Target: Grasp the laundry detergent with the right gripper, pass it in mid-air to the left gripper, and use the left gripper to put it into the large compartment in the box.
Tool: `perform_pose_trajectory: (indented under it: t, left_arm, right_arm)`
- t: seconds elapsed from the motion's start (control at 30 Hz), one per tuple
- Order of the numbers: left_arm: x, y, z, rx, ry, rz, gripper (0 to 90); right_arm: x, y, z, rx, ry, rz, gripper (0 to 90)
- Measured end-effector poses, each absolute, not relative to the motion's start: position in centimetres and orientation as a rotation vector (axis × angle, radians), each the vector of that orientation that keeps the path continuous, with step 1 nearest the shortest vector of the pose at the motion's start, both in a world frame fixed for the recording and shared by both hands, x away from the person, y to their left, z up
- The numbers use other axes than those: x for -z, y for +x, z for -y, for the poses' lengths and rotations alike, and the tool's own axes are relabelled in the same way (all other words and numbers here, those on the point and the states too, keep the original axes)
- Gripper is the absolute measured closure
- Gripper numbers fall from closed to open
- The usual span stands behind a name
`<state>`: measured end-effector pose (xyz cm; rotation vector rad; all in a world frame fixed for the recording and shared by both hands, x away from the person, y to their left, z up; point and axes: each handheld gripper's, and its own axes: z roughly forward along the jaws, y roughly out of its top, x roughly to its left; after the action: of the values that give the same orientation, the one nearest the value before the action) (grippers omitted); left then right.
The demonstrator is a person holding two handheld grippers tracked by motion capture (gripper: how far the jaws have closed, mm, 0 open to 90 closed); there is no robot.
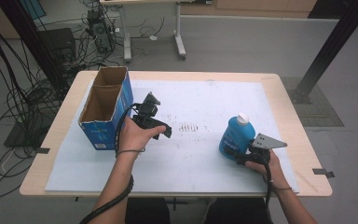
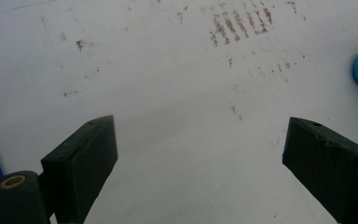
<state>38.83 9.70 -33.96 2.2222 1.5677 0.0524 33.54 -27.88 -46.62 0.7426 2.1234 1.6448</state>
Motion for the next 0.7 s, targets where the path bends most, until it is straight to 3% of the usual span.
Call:
perform_pose_trajectory:
  t: [0.7]
  left_arm:
    - [34.14,38.8,-9.56,-0.047,2.222,-1.572,10.5]
  right_arm:
    - [46.66,33.52,27.91,-1.649,0.74,-2.122,39.5]
